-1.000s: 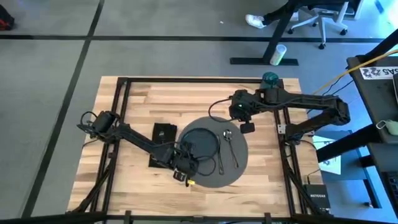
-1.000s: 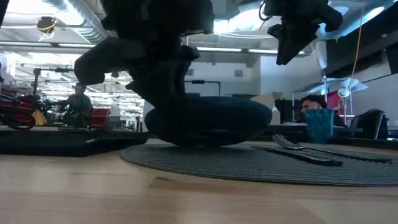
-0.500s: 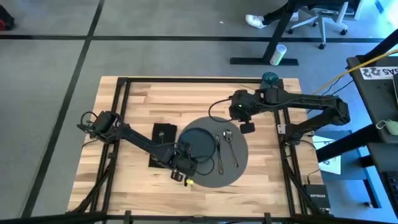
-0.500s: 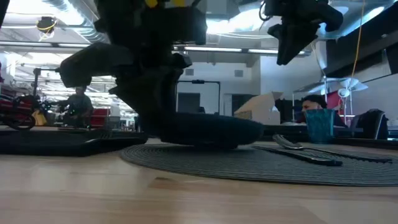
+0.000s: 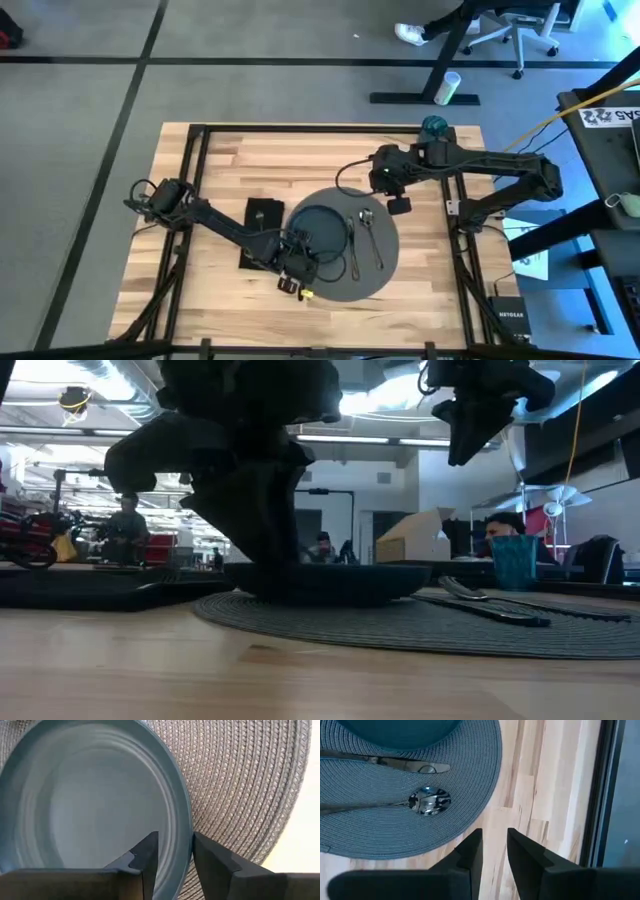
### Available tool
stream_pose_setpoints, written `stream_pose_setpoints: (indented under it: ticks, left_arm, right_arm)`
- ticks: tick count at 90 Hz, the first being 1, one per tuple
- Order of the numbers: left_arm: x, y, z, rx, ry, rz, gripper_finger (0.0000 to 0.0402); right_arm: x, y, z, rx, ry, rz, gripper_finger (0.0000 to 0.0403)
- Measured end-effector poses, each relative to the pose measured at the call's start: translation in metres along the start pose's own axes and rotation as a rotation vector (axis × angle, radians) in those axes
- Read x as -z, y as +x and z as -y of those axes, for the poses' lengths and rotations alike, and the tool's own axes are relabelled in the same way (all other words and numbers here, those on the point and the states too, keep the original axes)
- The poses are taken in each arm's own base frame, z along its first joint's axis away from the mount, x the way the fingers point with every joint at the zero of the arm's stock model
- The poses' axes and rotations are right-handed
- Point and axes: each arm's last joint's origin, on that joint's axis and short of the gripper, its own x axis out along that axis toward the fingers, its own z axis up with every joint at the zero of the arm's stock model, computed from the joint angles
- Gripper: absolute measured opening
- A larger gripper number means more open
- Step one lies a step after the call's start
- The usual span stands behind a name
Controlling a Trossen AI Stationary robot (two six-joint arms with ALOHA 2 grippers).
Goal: Set table place
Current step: Put the dark blue plate on the gray table mat, then adjust the dark blue plate on the gray table mat
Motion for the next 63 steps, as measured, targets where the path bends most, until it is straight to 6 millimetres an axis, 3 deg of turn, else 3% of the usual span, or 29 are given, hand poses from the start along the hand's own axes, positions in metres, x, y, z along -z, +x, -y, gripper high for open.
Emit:
stream_pose_setpoints:
  ticks: [34,63]
  left_arm:
    - [-0.003,-0.006,0.004,0.006,0.018,-0.008,0.0107]
    - [-0.004,-0.015,-0.017,-0.007,-0.004,-0.119,0.0107]
  right_arm:
    - [0.008,-0.003,-0.004,-0.068,-0.018,-0.053,0.0074]
    - [0.028,-0.036,-0.006,-0.013,0.029,0.035,0.0074]
